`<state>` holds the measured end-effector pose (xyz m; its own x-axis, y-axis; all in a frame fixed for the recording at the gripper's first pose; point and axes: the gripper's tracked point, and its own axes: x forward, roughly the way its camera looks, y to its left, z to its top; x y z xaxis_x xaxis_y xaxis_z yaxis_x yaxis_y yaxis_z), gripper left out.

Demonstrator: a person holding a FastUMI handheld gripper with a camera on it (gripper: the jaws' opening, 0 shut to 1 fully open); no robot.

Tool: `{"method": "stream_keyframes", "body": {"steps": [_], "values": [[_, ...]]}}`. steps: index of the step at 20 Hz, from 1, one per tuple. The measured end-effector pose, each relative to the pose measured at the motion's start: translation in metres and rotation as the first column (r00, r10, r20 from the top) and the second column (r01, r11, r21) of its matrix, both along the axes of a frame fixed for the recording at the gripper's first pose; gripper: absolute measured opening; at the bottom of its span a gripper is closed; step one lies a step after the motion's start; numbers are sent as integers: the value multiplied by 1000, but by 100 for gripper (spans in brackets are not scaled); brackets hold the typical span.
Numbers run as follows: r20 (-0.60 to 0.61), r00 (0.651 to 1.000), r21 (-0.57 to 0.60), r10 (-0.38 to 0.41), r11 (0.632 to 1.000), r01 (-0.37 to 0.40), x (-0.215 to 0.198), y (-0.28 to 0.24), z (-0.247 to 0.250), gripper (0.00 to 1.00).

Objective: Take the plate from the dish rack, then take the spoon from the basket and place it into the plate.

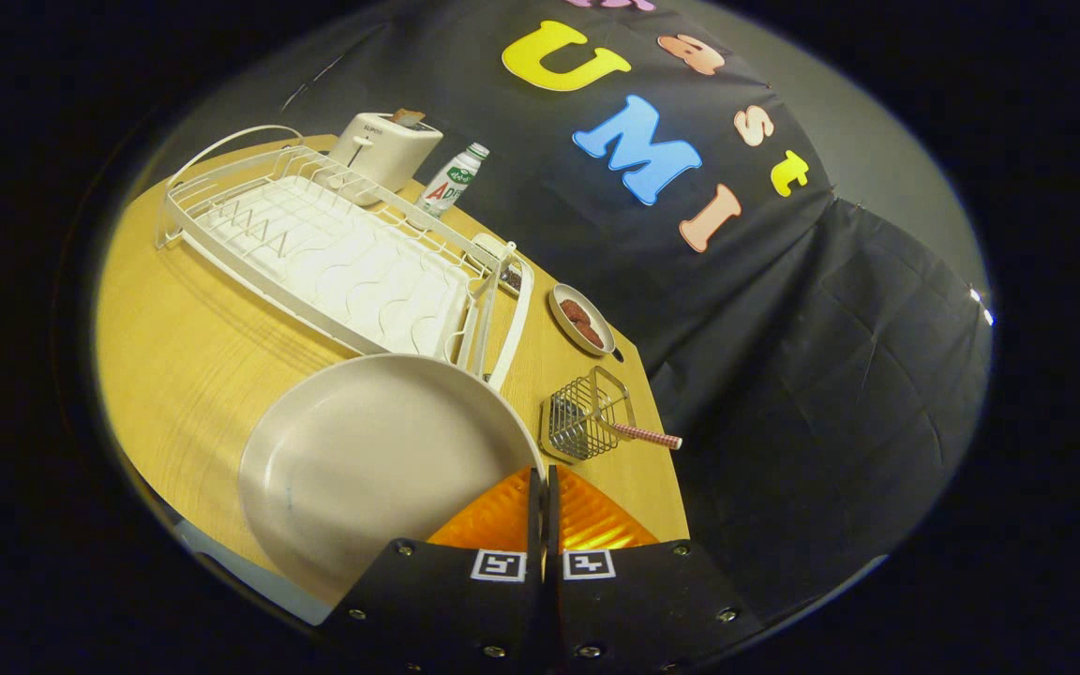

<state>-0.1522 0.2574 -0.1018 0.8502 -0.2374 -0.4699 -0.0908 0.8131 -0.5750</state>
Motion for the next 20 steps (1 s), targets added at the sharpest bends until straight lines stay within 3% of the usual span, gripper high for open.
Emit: {"method": "stream_keyframes", "body": {"steps": [6, 11, 14, 16, 20], "values": [[-51, 999, 1, -12, 1000, 12, 5, -12, -25, 0], [-116, 993, 80, -3, 997, 12, 7, -16, -44, 1], [-109, 994, 54, -31, 998, 37, 11, -29, -38, 1], [-103, 994, 63, -39, 997, 45, 18, -34, -37, 9], [-101, 993, 98, -63, 993, 73, 30, -46, -33, 9]]}}
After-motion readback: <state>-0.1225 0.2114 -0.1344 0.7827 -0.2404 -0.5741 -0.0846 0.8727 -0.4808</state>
